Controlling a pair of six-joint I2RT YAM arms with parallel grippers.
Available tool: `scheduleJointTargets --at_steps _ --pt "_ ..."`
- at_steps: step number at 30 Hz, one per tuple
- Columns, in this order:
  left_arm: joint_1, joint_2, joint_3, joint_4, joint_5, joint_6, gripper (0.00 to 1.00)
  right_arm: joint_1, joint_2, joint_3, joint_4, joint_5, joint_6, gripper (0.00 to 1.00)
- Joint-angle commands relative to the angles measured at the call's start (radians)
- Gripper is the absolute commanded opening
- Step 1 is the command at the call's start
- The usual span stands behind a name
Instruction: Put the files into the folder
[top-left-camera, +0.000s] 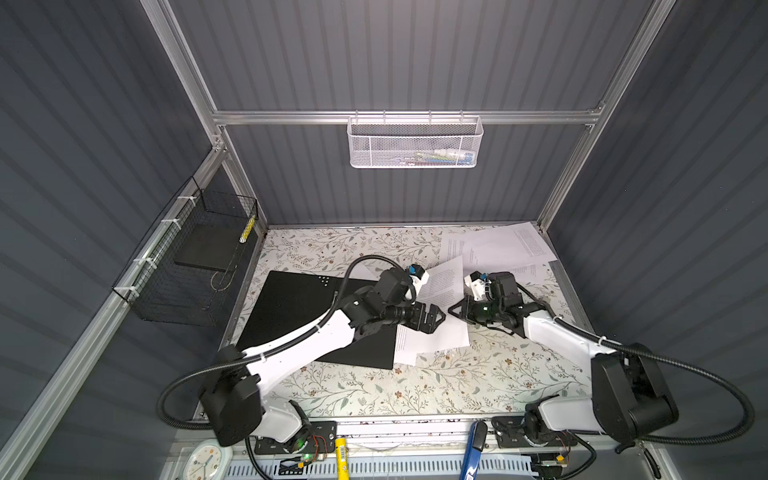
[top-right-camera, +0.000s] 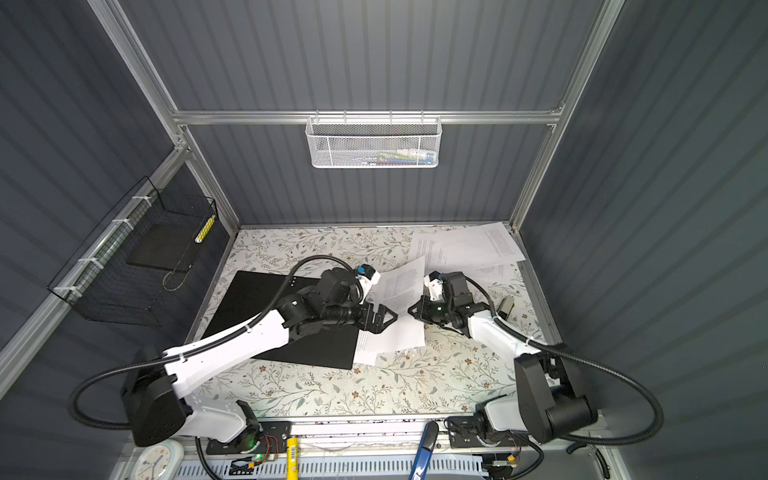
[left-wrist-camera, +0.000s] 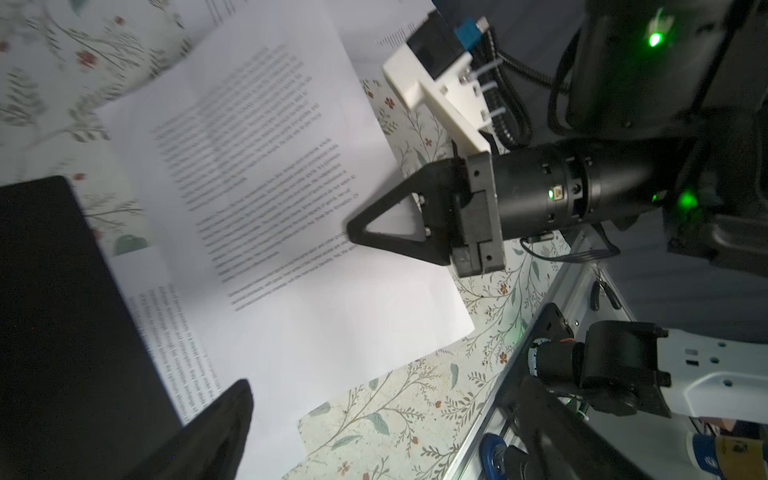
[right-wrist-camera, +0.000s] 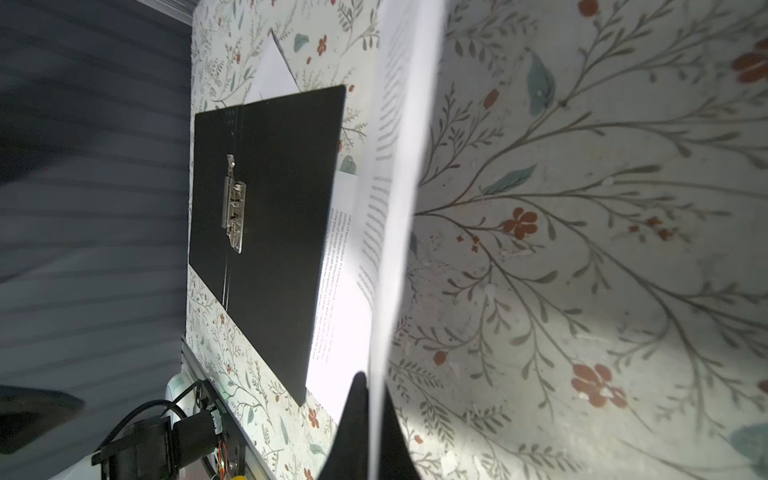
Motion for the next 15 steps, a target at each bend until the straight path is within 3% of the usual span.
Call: scheduleJointTargets --at_steps 1,5,9,15 --pt "0.004 -0.168 -0.055 -0.197 -0.238 -0.047 1.00 0.054 -0.082 0.041 -0.075 0.081 0.033 0.00" --pt "0.004 -0.362 -0.095 -0.327 -0.407 -0.070 1.00 0.116 -0.131 0.103 -0.123 0.118 0.082 0.00" --pt "0.005 -0.510 -0.109 -0.417 -0.494 -0.064 1.00 0.198 -0.126 0.191 -0.146 0.163 0.131 0.00" --pt "0.005 -0.612 -0.115 -0.507 -0.617 -0.037 1.00 0.305 0.032 0.411 -0.159 0.166 0.164 0.00"
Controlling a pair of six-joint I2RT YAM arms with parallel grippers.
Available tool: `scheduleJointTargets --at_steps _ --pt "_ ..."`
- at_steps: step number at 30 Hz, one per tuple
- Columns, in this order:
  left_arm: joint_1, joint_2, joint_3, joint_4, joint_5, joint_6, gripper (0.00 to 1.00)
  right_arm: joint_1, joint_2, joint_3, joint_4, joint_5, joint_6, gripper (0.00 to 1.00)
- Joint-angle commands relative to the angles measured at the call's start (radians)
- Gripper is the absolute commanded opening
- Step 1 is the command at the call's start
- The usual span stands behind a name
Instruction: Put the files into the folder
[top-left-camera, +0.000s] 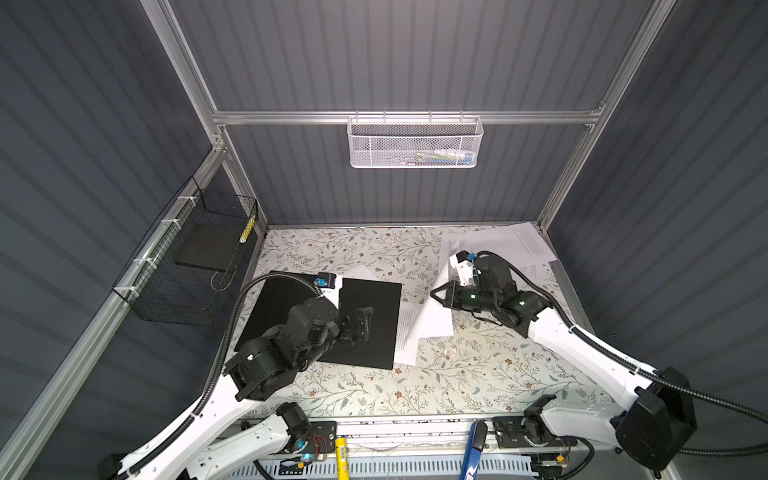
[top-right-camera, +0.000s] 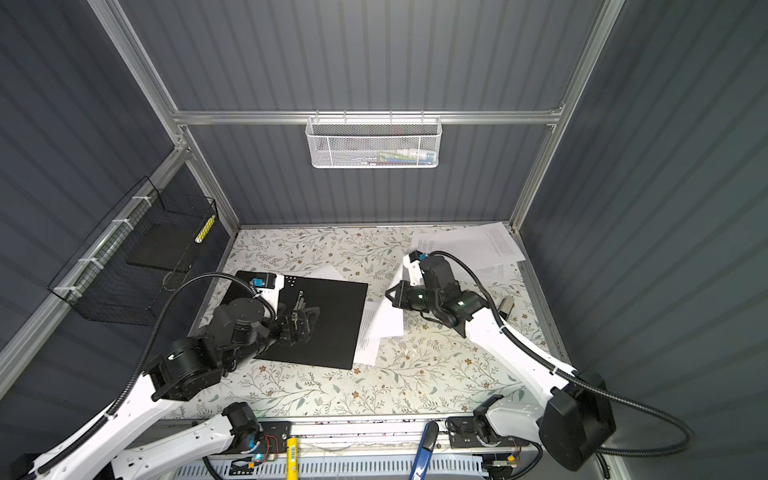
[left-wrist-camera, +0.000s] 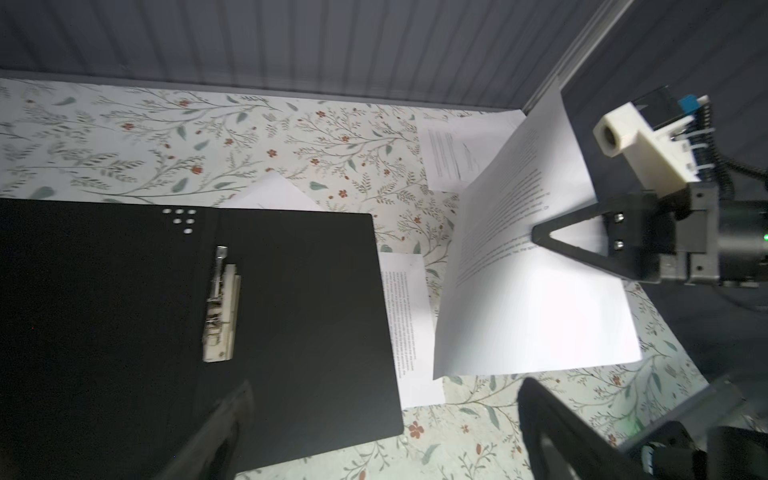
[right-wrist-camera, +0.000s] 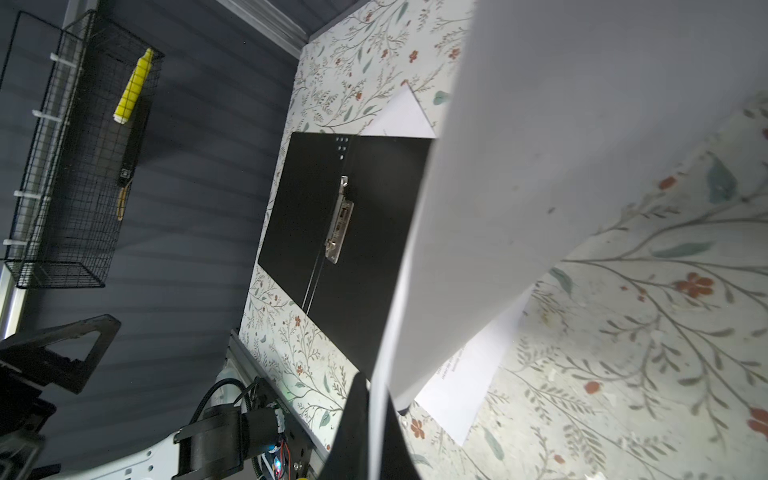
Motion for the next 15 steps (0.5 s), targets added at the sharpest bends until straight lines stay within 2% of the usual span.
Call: scheduleJointTargets --at_steps 1,6,10,12,15 --pt "0.004 -0.023 -0.026 -0.090 -0.111 0.031 1.00 0.050 0.109 0.131 -0.024 0.010 0.035 0.00" --pt "0.003 -0.008 -0.044 -0.099 -0.256 0.108 1.00 0.115 0.325 0.377 -0.030 -0.016 0.046 0.00" --pt "0.003 -0.027 -0.092 -0.073 -0.355 0.146 1.00 0.156 0.483 0.584 -0.030 -0.082 0.061 0.00" --pt "0.004 -0.063 -0.134 -0.064 -0.382 0.130 1.00 0.164 0.524 0.632 -0.008 -0.096 0.069 0.00" --pt "0.003 -0.154 -0.212 -0.022 -0.363 0.129 1.00 0.151 0.564 0.629 0.022 -0.067 0.076 0.00"
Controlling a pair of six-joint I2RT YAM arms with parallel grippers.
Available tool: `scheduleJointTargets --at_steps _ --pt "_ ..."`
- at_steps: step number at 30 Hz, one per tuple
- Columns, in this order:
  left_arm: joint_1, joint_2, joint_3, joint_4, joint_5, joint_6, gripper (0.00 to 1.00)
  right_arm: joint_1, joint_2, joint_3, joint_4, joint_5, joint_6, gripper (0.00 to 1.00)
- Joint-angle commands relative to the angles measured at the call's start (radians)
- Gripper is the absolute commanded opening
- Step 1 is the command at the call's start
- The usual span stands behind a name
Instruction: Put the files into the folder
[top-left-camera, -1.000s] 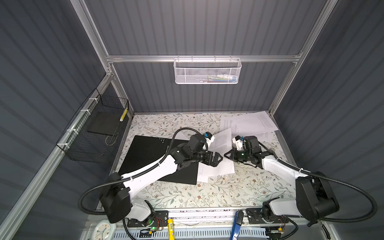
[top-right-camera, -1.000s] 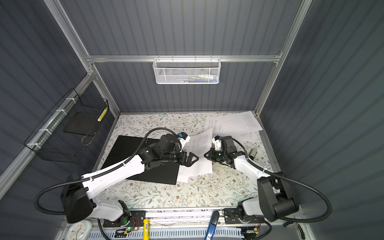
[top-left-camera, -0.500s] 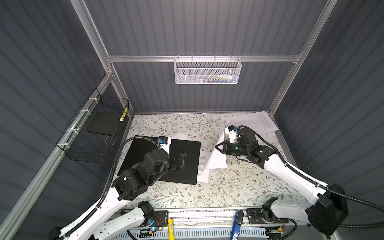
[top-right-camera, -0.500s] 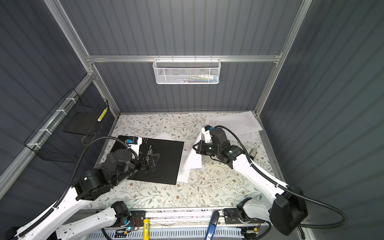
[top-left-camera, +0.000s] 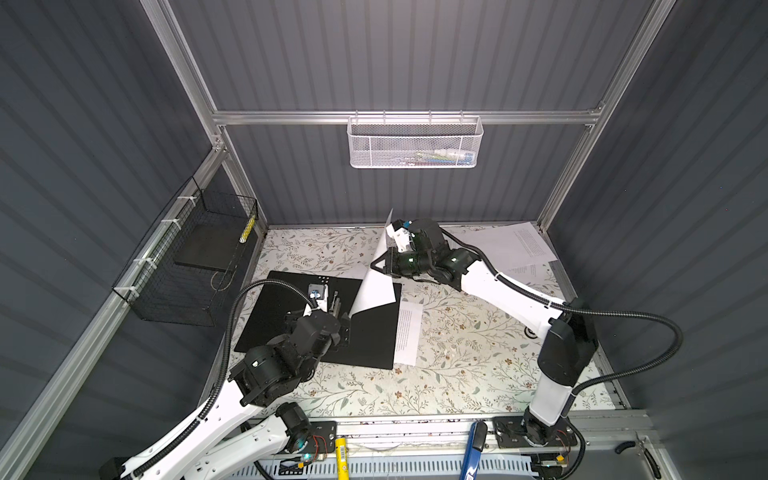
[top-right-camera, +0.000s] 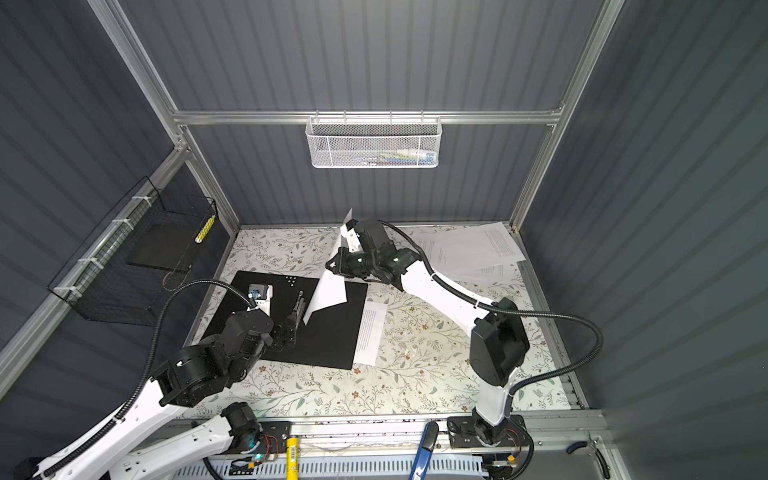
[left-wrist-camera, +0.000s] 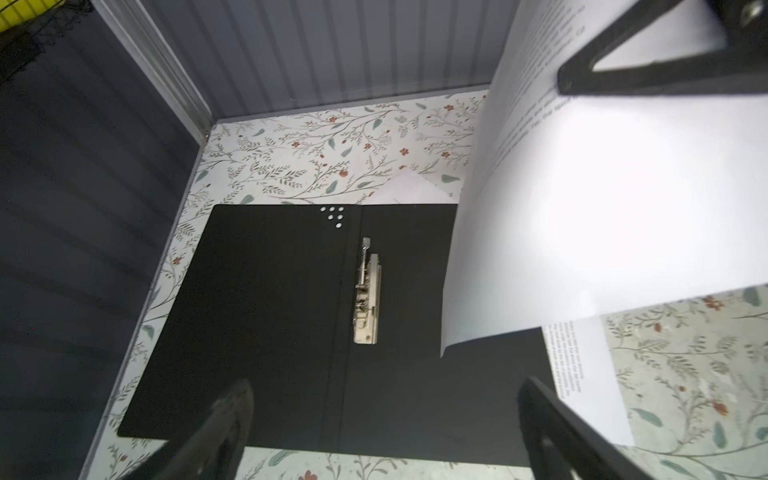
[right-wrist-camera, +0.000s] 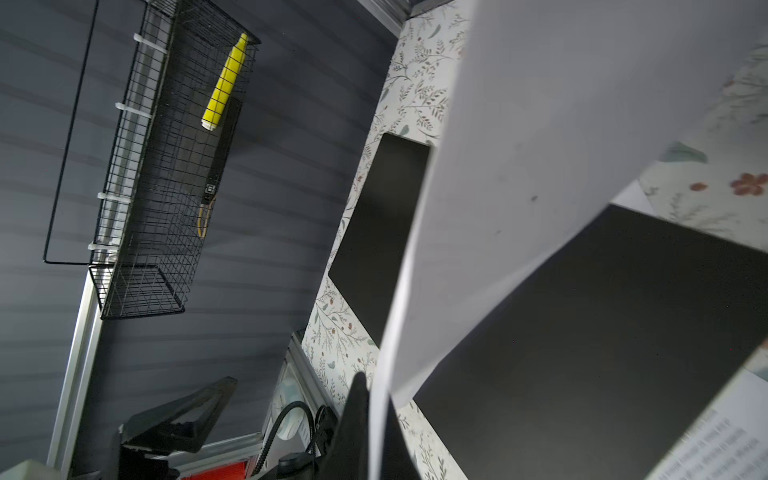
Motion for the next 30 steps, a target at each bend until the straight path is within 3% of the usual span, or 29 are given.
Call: scheduleJointTargets --at_steps 1,4,9,15,30 --pt "0.003 -0.110 -0.064 0.045 -0.045 0.021 1.00 -0.020 0.039 0.005 0.021 0.007 0.016 0.00" --pt "0.004 -0.173 -0.091 0.088 -0.045 0.019 1.00 -0.059 0.088 -0.076 0.102 -0.028 0.065 0.00" --pt "0.003 -0.156 -0.112 0.098 -0.087 0.031 1.00 -0.089 0.152 -0.233 0.231 0.023 0.110 0.00" --pt "0.007 -0.080 -0.102 0.098 -0.045 0.035 1.00 -0.052 0.283 -0.290 0.343 0.044 0.201 0.00" --pt "0.041 -0.058 -0.110 0.121 -0.005 0.051 1.00 -0.018 0.311 -0.377 0.419 0.024 0.312 0.00"
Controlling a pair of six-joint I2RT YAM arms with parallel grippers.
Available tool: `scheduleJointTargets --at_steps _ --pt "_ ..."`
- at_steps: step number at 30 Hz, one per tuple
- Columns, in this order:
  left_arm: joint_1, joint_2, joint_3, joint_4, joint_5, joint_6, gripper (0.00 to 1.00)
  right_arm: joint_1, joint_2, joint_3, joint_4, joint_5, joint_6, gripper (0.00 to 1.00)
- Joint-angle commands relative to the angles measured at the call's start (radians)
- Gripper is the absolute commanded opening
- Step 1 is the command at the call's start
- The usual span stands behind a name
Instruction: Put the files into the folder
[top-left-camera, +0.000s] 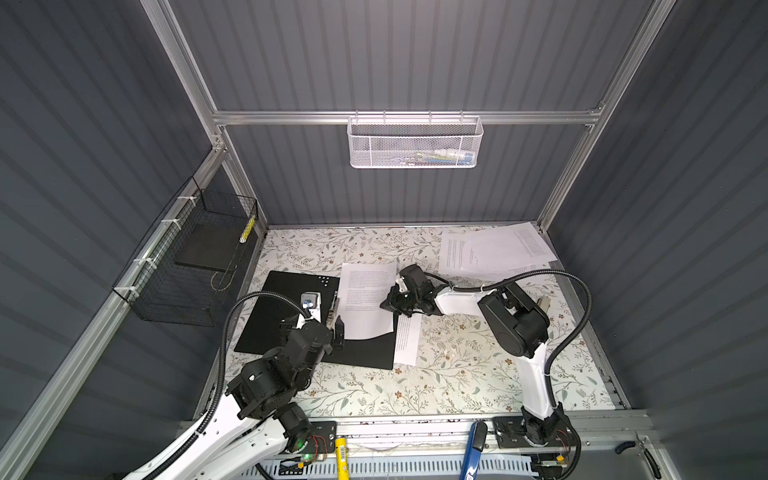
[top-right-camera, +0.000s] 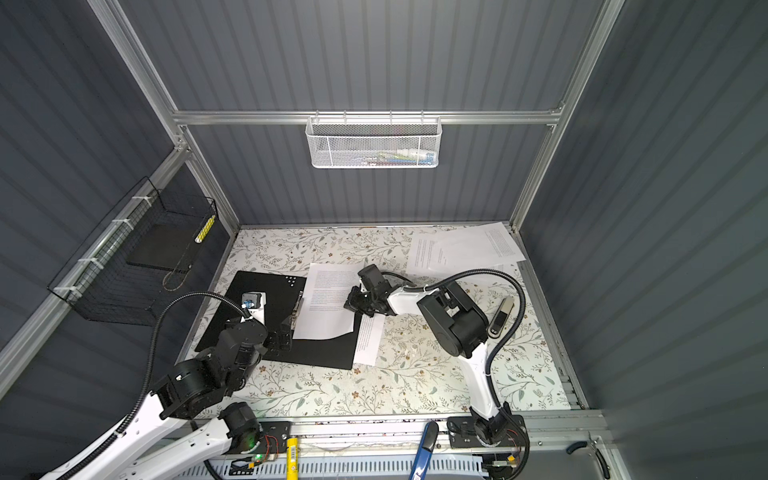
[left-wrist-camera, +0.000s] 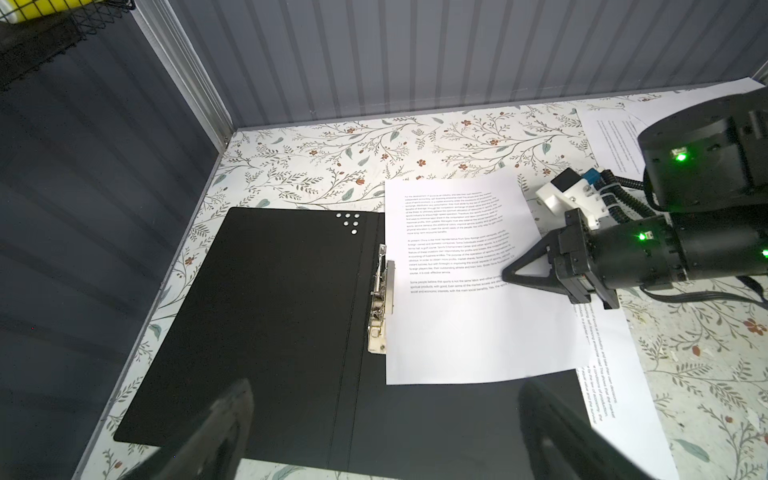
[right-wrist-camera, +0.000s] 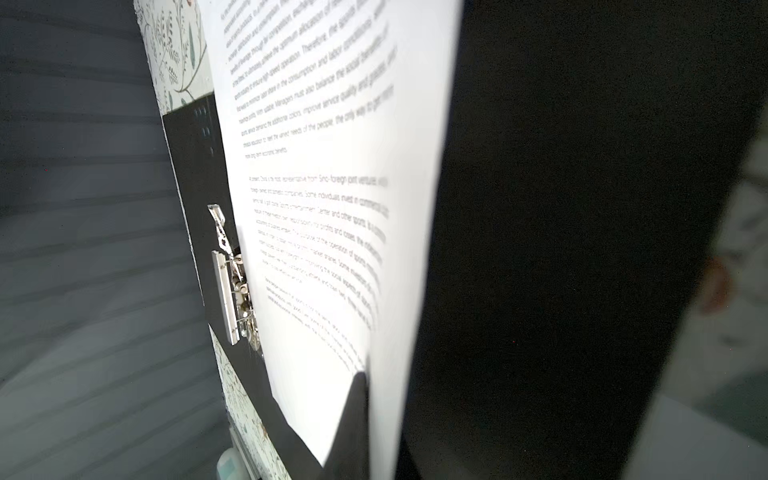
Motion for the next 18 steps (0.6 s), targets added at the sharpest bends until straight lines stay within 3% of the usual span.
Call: scheduleJointTargets --at_steps 1,18 --pt "0.011 0.011 -0.004 0.018 0.015 0.020 1.00 0.021 -0.002 -0.035 0.037 -0.010 0.049 0.00" --pt "0.018 0.005 -0.006 0.021 0.058 0.024 1.00 0.098 -0.071 -0.157 0.094 0.055 0.119 0.00"
